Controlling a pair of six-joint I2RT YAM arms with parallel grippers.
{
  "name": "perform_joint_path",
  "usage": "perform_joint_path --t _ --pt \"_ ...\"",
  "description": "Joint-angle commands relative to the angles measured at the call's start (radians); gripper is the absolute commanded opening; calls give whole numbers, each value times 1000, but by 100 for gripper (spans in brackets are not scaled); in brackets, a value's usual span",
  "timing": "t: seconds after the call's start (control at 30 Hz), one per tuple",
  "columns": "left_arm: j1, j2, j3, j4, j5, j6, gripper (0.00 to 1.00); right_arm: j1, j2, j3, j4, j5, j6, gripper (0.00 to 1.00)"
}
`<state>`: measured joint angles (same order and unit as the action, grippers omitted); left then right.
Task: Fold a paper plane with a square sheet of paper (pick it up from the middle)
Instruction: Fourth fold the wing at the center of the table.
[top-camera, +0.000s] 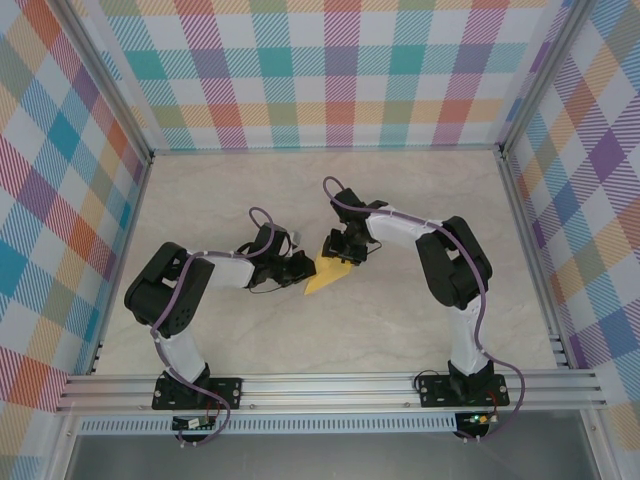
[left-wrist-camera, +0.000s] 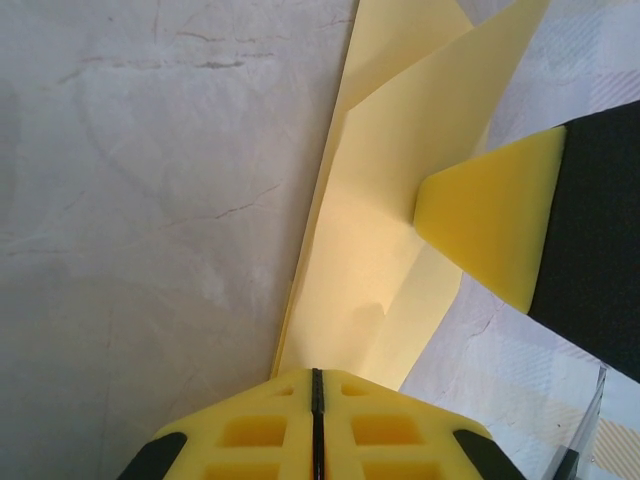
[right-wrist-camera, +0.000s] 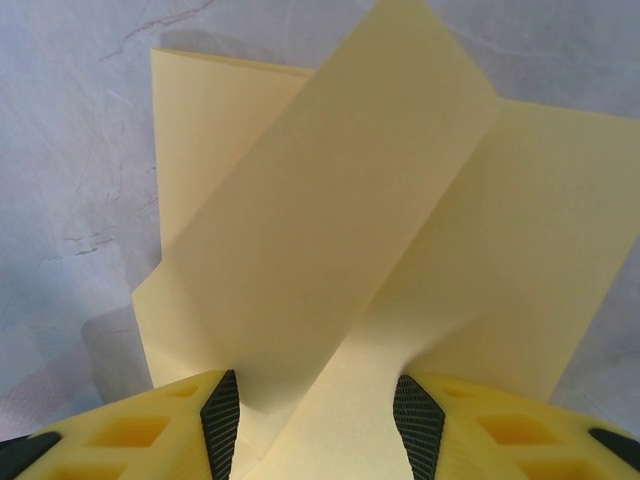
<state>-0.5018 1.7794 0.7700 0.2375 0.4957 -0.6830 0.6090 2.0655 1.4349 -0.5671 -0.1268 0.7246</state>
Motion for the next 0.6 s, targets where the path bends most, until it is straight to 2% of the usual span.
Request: perform_joint_path --t 0.0,0.33,0.57 --pt "-7 18 20 -26 -2 20 10 -2 103 -39 -89 74 10 47" --pt "-7 25 29 -27 12 23 11 -2 106 -40 -96 87 12 45" --pt "-7 17 34 -15 24 18 15 -2 82 -89 -24 81 9 43"
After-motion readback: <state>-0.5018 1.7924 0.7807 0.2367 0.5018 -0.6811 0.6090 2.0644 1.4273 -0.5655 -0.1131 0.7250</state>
